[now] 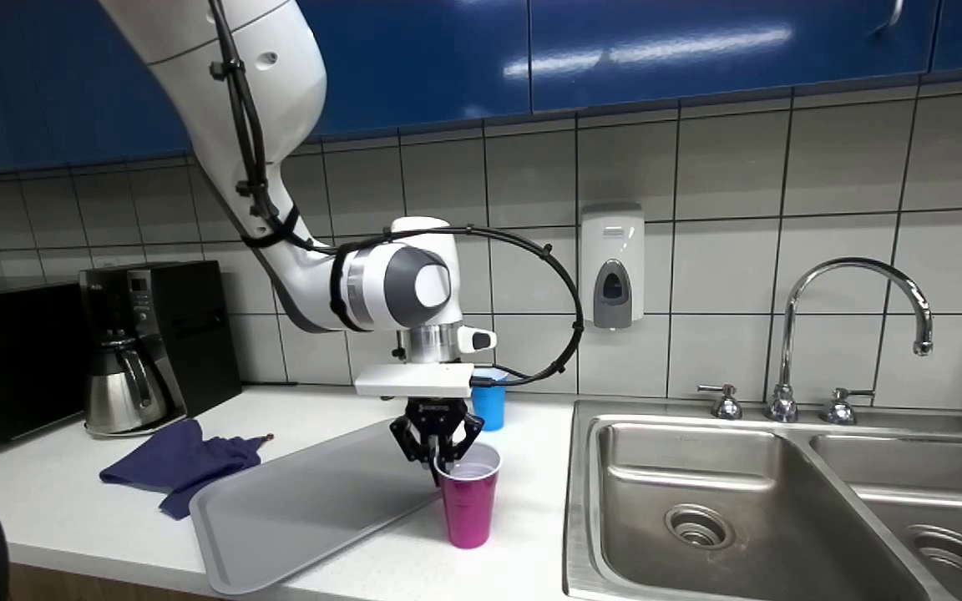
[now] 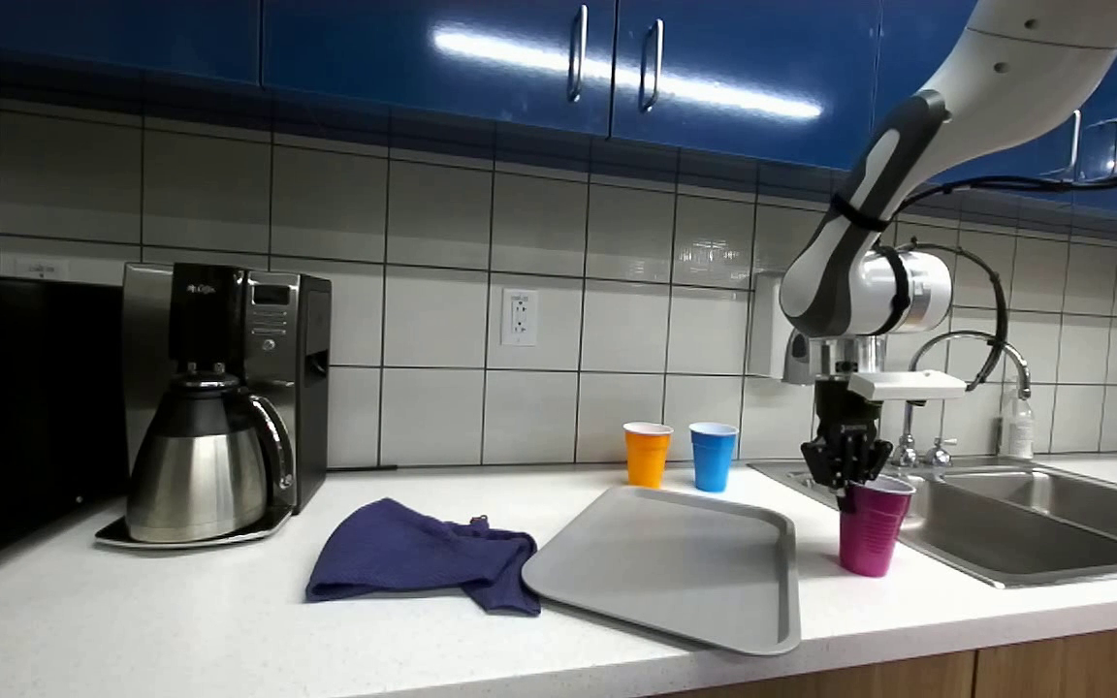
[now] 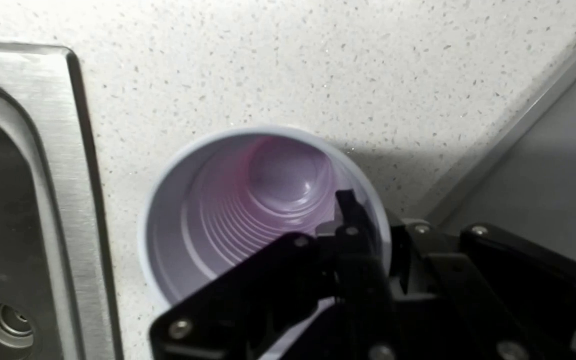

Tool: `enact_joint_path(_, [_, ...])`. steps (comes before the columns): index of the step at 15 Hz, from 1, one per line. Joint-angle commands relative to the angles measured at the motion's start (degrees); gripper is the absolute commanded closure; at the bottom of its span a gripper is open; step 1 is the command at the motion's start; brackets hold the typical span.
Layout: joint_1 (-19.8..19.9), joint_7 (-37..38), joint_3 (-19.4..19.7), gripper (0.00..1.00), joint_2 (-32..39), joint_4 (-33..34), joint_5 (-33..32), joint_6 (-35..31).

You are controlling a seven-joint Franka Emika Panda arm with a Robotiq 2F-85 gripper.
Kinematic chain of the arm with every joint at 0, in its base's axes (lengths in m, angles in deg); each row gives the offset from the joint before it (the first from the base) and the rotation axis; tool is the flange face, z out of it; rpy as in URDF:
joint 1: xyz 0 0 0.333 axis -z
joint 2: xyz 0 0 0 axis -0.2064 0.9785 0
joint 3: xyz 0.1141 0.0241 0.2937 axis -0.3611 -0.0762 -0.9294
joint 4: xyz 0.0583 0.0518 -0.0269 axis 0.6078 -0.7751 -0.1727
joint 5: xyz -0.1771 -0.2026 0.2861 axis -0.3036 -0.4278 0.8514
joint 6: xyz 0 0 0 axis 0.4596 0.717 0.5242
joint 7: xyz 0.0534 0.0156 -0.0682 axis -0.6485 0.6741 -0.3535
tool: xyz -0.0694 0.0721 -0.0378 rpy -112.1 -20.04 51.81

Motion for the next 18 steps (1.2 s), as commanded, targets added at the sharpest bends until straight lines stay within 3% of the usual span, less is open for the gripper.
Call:
enact_joint_path(1, [0.5,0.5,-0.3,0.99,-2.5,0.0,-1.6,1.6])
enact_joint_path(11, [-2.3,3.4,-2.8,0.99,-8.4,1.6,-1.4,5.8])
enact_joint_path(18, [-4.3,4.7,-4.9,0.99,-10.5,-1.6,-1.5,4.7])
